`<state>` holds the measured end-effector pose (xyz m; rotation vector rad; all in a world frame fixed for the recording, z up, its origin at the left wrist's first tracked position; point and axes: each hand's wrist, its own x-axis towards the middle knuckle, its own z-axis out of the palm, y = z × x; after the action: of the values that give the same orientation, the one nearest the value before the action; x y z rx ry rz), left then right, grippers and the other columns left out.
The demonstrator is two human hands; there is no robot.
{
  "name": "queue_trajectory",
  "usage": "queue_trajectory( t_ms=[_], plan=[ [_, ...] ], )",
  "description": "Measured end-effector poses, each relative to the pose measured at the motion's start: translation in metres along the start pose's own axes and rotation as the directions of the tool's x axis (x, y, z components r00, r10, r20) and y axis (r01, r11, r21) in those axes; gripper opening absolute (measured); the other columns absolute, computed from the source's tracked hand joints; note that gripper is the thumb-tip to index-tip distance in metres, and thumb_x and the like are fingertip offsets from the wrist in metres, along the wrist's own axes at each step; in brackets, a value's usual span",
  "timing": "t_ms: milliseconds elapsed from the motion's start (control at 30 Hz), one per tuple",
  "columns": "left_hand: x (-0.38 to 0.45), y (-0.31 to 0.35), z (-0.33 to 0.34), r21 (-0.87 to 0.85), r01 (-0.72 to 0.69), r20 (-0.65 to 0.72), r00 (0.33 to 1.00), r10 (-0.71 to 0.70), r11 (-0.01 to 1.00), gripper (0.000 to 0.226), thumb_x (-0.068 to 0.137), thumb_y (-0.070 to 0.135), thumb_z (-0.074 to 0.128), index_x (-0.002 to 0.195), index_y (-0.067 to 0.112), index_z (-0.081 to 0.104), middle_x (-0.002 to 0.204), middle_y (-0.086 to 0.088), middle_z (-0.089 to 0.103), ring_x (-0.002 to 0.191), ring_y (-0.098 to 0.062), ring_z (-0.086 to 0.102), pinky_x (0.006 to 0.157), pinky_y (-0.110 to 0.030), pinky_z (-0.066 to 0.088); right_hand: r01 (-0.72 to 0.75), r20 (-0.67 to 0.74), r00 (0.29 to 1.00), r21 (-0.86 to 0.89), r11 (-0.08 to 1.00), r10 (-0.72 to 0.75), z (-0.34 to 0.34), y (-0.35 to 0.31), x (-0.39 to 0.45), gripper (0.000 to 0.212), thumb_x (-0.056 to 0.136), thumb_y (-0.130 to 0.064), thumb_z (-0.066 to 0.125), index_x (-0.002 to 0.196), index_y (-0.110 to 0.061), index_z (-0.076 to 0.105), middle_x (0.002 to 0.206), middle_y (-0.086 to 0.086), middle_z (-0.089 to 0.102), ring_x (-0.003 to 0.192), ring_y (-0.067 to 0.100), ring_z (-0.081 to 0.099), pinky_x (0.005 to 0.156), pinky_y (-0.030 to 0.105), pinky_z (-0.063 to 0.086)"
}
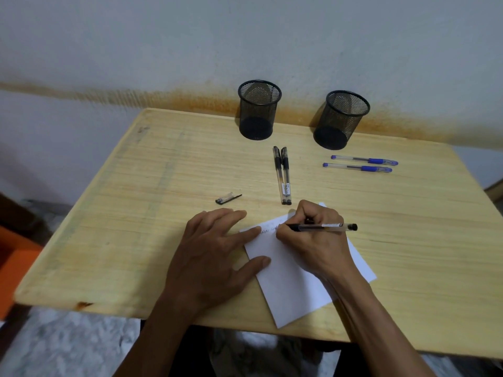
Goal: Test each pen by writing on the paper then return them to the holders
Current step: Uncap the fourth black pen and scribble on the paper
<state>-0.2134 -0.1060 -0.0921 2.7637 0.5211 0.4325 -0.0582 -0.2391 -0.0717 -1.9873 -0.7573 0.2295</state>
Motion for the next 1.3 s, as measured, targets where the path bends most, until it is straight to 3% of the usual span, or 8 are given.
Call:
queue_trajectory(
  t_ms=[233,400,500,967,1067,1167,1300],
  plan=[
    [0.000,-0.001,0.001,-0.011,0.000,-0.006,1.000,0.000,1.000,0.054,0.083,0.072,0.051,0.121,0.039,0.067,0.140,0.008,0.056,0.131,-0.018,0.046,0.108,-0.048,0.036,-0.007,-0.019,1.000,0.021,1.000,0.007,-0.001,0.000,-0.001,0.025,0.067,-0.003,0.075,0.056,-0.006,0.053,0.053,-0.001,0.055,0.052,0.005,0.046,0.051,0.014,0.035],
    [0.000,0.000,0.001,-0.004,0.001,-0.003,1.000,-0.001,1.000,0.054,0.083,0.073,0.050,0.122,0.040,0.067,0.140,0.008,0.056,0.131,-0.018,0.046,0.108,-0.047,0.036,0.000,-0.004,1.000,0.012,1.000,0.000,-0.001,0.000,-0.002,0.025,0.067,-0.003,0.074,0.056,-0.004,0.052,0.057,0.006,0.056,0.053,0.005,0.046,0.052,0.018,0.034],
    [0.000,0.000,0.001,-0.005,0.001,0.001,1.000,-0.001,1.000,0.054,0.083,0.073,0.049,0.122,0.040,0.067,0.140,0.008,0.055,0.132,-0.018,0.046,0.108,-0.047,0.036,0.012,-0.018,1.000,0.007,1.000,-0.012,-0.001,0.000,-0.001,0.025,0.067,-0.002,0.075,0.056,-0.005,0.053,0.058,0.005,0.057,0.052,0.005,0.047,0.051,0.013,0.034],
    [-0.001,-0.001,0.001,-0.019,0.000,-0.009,1.000,0.000,1.000,0.055,0.082,0.075,0.048,0.121,0.041,0.066,0.141,0.009,0.055,0.132,-0.017,0.046,0.109,-0.046,0.034,-0.009,-0.033,0.999,0.031,0.999,0.010,0.001,0.002,-0.002,0.024,0.067,-0.001,0.072,0.057,-0.003,0.050,0.055,0.006,0.053,0.053,0.006,0.043,0.050,0.014,0.032],
    [0.000,-0.001,0.001,-0.023,-0.006,-0.017,1.000,0.006,1.000,0.053,0.082,0.074,0.050,0.120,0.042,0.066,0.140,0.009,0.056,0.130,-0.017,0.047,0.108,-0.046,0.035,-0.098,-0.028,0.994,0.187,0.978,0.105,-0.003,0.000,0.000,0.020,0.068,0.006,0.068,0.059,0.001,0.051,0.050,0.000,0.055,0.051,0.007,0.048,0.050,0.020,0.038],
    [0.001,-0.001,0.002,-0.031,-0.021,-0.048,0.999,0.019,0.999,0.050,0.081,0.073,0.054,0.117,0.041,0.068,0.137,0.008,0.059,0.127,-0.018,0.051,0.104,-0.046,0.038,-0.137,-0.003,0.987,0.491,0.860,0.159,-0.013,-0.007,-0.001,0.019,0.075,0.024,0.058,0.064,0.013,0.046,0.048,0.011,0.057,0.045,0.016,0.054,0.049,0.027,0.045],
    [0.002,-0.002,0.006,-0.008,-0.054,-0.113,0.992,0.053,0.998,0.048,0.081,0.069,0.058,0.112,0.036,0.072,0.132,0.004,0.063,0.121,-0.023,0.056,0.100,-0.046,0.041,-0.107,-0.018,0.989,0.605,0.789,0.148,-0.017,-0.008,-0.003,0.018,0.079,0.030,0.052,0.066,0.018,0.046,0.049,0.018,0.056,0.043,0.018,0.053,0.050,0.026,0.050]
  ],
)
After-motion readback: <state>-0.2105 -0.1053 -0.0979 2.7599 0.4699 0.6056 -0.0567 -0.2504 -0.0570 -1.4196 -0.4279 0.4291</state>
